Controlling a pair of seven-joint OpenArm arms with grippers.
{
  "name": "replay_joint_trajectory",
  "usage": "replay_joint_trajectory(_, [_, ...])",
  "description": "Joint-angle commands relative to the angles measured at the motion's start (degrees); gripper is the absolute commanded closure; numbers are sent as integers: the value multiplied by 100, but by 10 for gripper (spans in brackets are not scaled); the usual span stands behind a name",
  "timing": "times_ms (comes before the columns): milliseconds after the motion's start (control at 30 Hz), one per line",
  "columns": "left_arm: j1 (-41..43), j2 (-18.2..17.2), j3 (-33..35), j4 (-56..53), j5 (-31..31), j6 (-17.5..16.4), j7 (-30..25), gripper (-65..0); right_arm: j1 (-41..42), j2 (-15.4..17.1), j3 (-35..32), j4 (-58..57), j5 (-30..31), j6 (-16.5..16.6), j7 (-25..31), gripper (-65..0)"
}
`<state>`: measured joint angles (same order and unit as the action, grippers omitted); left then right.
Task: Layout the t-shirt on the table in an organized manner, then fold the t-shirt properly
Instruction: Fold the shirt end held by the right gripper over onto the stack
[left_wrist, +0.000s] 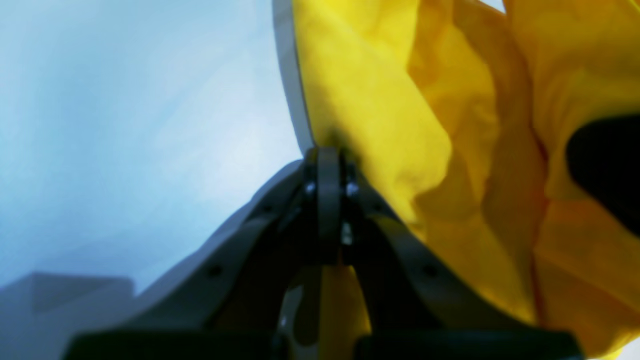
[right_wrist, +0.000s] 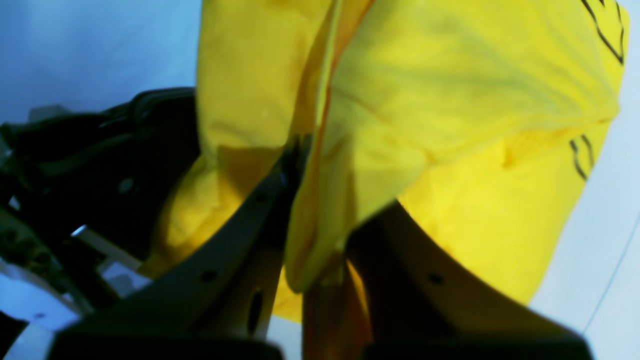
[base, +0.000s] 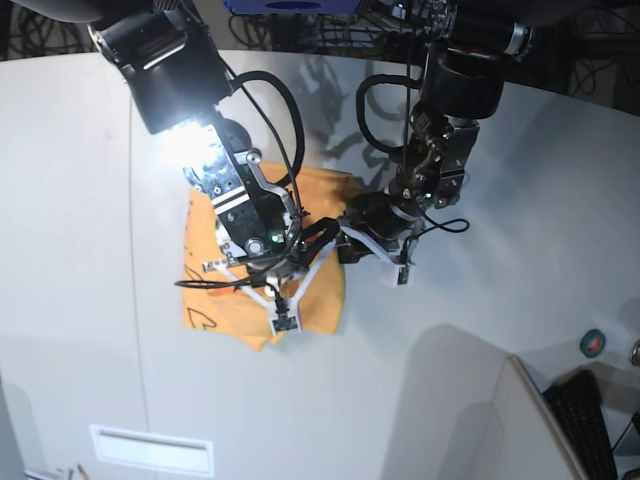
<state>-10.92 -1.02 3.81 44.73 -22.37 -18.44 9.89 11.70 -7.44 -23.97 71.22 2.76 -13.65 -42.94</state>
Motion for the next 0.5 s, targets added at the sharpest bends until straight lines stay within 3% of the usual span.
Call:
replay_joint_trajectory(0, [-55, 9, 1, 50, 44, 19, 79, 0, 153, -51, 19, 91, -26, -20, 140, 0])
replay_joint_trajectory(100, [-55, 9, 1, 50, 44, 19, 79, 0, 161, -51, 19, 91, -26, -187, 140, 0])
replay_joint_trajectory(467, [-47, 80, 1, 50, 44, 19, 79, 0, 205, -60, 1, -199, -26, -204, 553, 0])
